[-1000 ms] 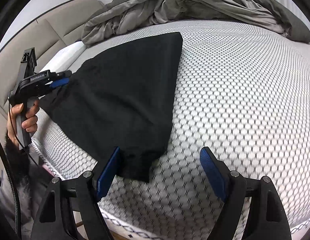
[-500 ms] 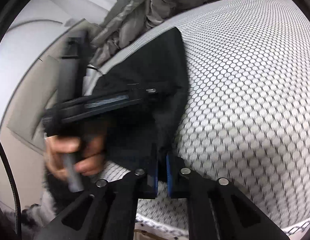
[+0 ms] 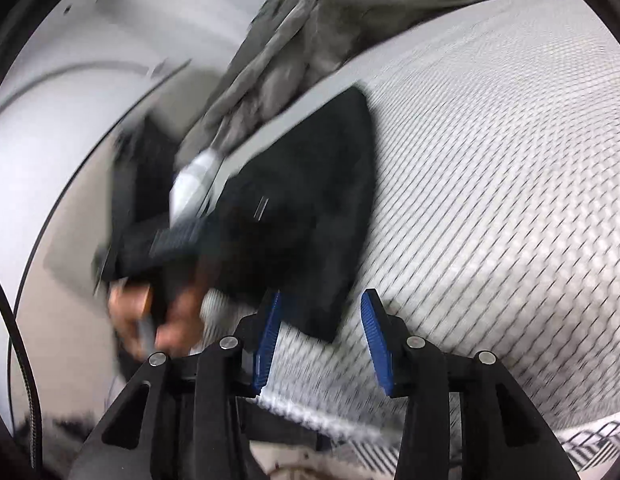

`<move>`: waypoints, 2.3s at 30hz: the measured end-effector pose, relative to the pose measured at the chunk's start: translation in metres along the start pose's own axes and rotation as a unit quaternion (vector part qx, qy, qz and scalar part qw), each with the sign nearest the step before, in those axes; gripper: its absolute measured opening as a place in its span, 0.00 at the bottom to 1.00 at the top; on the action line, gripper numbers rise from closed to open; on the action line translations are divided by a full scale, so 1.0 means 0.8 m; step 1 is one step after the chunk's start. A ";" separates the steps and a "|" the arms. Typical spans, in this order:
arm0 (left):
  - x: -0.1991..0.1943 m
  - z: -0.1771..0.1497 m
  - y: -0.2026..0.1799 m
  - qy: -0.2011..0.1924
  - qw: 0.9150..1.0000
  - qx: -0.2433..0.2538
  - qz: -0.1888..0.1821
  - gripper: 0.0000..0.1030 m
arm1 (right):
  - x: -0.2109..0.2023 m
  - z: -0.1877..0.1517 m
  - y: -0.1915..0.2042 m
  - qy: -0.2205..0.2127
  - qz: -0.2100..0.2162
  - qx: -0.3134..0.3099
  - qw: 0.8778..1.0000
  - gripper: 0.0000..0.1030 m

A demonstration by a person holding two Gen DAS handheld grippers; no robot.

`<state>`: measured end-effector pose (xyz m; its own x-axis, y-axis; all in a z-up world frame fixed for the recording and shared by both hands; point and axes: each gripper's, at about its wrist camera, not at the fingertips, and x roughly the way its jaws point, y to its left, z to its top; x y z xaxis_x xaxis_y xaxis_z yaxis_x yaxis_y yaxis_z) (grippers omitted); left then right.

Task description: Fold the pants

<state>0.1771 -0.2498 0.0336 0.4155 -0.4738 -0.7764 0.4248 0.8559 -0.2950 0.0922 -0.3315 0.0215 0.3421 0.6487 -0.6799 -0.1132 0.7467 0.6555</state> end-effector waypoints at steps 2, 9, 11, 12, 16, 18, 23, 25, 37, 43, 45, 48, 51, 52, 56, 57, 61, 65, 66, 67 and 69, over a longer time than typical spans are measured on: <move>0.015 -0.005 0.006 0.019 1.000 -0.019 0.008 0.63 | 0.018 0.010 -0.008 0.002 -0.002 0.033 0.999 0.35; 0.028 0.009 0.024 0.014 0.996 -0.083 -0.005 0.63 | 0.052 0.001 -0.011 0.048 0.006 0.033 0.998 0.03; 0.028 0.008 0.025 0.013 0.997 -0.080 -0.003 0.63 | 0.047 -0.007 -0.001 0.057 0.004 0.009 0.998 0.02; 0.033 0.013 0.028 0.013 0.997 -0.077 -0.002 0.63 | 0.044 -0.011 0.001 0.063 0.003 -0.001 0.998 0.02; 0.022 0.005 0.024 0.005 0.998 -0.067 0.002 0.63 | 0.042 -0.010 -0.001 0.089 0.006 -0.006 0.996 0.08; -0.002 -0.012 0.012 -0.011 1.000 -0.023 -0.002 0.63 | 0.031 -0.002 -0.005 0.062 0.007 -0.001 0.998 0.13; -0.021 -0.072 -0.009 -0.005 1.000 0.031 0.005 0.65 | 0.019 0.013 -0.015 0.007 0.007 0.026 1.000 0.22; -0.019 -0.094 -0.018 -0.001 0.996 0.085 0.031 0.66 | 0.029 0.022 -0.012 0.006 0.002 0.040 0.999 0.22; -0.044 -0.084 -0.005 -0.023 0.998 0.024 -0.044 0.68 | 0.086 0.065 -0.006 0.017 -0.016 0.042 0.999 0.34; -0.006 -0.099 -0.043 0.014 0.995 0.093 0.025 0.76 | 0.090 0.073 -0.006 0.003 -0.040 0.019 0.999 0.12; -0.010 -0.111 -0.056 0.029 0.991 0.127 0.030 0.81 | 0.077 0.082 -0.020 -0.042 -0.046 0.049 0.997 0.12; -0.033 -0.109 -0.053 0.020 0.993 0.117 0.000 0.81 | 0.052 0.083 -0.033 -0.046 -0.039 0.074 0.995 0.17; -0.062 -0.082 -0.024 -0.027 0.997 0.058 -0.041 0.81 | 0.039 0.055 -0.018 -0.005 -0.026 0.030 0.999 0.40; -0.068 -0.074 -0.014 -0.040 0.998 0.039 -0.041 0.81 | 0.035 0.043 -0.012 0.001 -0.024 0.011 1.000 0.41; -0.058 -0.030 0.030 -0.073 0.995 -0.063 -0.023 0.81 | 0.038 0.014 -0.005 0.021 -0.018 -0.022 0.999 0.37; -0.047 -0.020 0.038 -0.069 0.995 -0.072 -0.013 0.81 | 0.043 0.011 -0.008 0.032 -0.027 -0.023 0.999 0.33; 0.021 -0.006 0.038 -0.003 0.995 -0.095 0.012 0.76 | 0.058 0.014 -0.011 0.034 -0.020 -0.018 0.999 0.09; 0.033 -0.011 0.025 -0.011 0.996 -0.081 0.047 0.76 | 0.063 0.002 0.000 0.056 -0.025 -0.060 0.996 0.02; 0.038 -0.008 0.027 -0.012 0.995 -0.083 0.048 0.76 | 0.067 -0.002 0.003 0.062 -0.022 -0.068 0.995 0.02; 0.041 -0.006 0.026 -0.012 0.995 -0.086 0.047 0.76 | 0.068 -0.010 0.006 0.077 -0.018 -0.081 0.994 0.01; 0.038 -0.007 0.028 -0.013 0.995 -0.086 0.044 0.76 | 0.069 -0.024 0.006 0.095 -0.019 -0.097 0.991 0.01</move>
<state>0.1947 -0.2440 0.0005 0.4663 -0.3989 -0.7896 0.2429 0.9160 -0.3193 0.0929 -0.2894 -0.0195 0.1695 0.6223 -0.7642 -0.2879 0.7728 0.5655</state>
